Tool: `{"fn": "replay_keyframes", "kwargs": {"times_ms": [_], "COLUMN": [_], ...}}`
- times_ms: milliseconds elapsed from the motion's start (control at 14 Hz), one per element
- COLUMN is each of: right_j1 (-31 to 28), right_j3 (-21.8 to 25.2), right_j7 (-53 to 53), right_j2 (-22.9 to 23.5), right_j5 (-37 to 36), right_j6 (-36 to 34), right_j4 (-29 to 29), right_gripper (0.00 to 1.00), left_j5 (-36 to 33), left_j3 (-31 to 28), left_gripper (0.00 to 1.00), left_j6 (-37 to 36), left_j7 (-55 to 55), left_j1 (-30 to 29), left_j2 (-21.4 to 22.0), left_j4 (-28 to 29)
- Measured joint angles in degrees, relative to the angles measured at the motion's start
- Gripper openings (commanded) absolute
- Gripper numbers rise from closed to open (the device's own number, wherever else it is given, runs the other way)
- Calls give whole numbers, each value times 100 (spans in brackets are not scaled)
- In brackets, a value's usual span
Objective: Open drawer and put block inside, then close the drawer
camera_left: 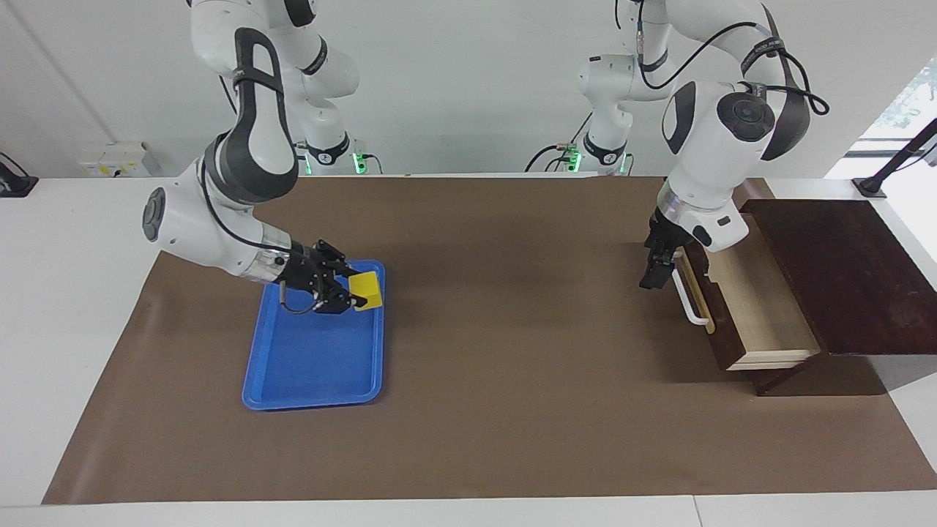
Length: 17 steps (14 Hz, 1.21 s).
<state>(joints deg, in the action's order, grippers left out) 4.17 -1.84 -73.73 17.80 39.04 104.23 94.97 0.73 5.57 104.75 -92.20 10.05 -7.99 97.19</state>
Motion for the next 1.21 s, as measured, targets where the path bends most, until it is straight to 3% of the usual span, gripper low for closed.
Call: {"fn": "replay_keyframes", "kwargs": {"times_ms": [286, 714, 1214], "right_j1": [707, 1317, 1426], "right_j3": [-3, -4, -3], "right_j7": [-1010, -1471, -1471], "right_j2": [-5, -15, -15], "right_j5": [0, 0, 0], "right_j6": [33, 271, 376], "right_j4": [-298, -517, -520], "right_gripper": [0, 0, 0], "left_j5": [29, 259, 268], "left_j3": [37, 59, 44], "left_gripper": [100, 100, 100], "left_j6": [-30, 275, 563], "left_j7": [-1770, -3149, -4251], "left_j1": [747, 1743, 2155], "left_j2": [0, -100, -969], "left_j4": [-34, -70, -1026]}}
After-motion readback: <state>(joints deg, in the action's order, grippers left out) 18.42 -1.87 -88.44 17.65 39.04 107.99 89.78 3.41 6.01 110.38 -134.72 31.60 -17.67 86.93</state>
